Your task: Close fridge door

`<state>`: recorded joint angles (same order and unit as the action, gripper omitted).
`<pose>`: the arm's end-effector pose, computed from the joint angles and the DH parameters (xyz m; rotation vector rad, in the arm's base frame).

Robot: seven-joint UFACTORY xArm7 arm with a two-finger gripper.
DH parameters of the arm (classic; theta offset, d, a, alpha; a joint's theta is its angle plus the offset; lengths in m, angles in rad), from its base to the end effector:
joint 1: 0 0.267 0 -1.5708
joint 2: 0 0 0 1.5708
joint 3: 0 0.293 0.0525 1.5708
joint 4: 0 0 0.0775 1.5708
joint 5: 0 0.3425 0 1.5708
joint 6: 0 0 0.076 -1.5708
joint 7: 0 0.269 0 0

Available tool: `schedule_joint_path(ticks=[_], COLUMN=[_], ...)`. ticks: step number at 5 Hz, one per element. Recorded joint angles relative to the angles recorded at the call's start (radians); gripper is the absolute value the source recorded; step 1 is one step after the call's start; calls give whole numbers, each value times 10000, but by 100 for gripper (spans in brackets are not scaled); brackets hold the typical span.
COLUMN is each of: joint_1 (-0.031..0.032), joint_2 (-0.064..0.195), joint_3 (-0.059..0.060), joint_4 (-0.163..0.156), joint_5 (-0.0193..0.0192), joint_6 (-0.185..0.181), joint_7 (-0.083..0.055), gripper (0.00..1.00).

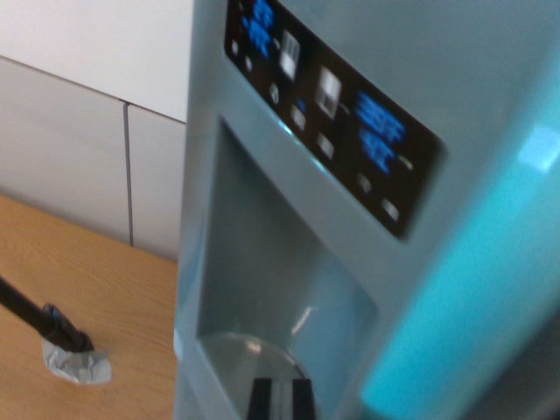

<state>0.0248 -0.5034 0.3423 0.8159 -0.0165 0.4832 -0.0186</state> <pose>0.4759 0.1837 0.4006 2.7777 0.6026 1.2431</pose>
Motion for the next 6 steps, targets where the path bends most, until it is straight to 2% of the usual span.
schedule_joint_path(ticks=[1, 2, 3, 4, 5, 6], joint_1=[0, -43, -43, -117, -117, -124], joint_2=[0, 671, 671, 1238, 1238, 1630], joint_3=[0, -71, -71, -237, -237, -542], joint_4=[0, 514, 514, 941, 941, 1241], joint_5=[0, 0, 0, 0, 0, 0], joint_6=[0, -10, -10, -27, -27, -35], joint_7=[0, 0, 0, 0, 0, 0], gripper=[100, 100, 100, 100, 100, 100])
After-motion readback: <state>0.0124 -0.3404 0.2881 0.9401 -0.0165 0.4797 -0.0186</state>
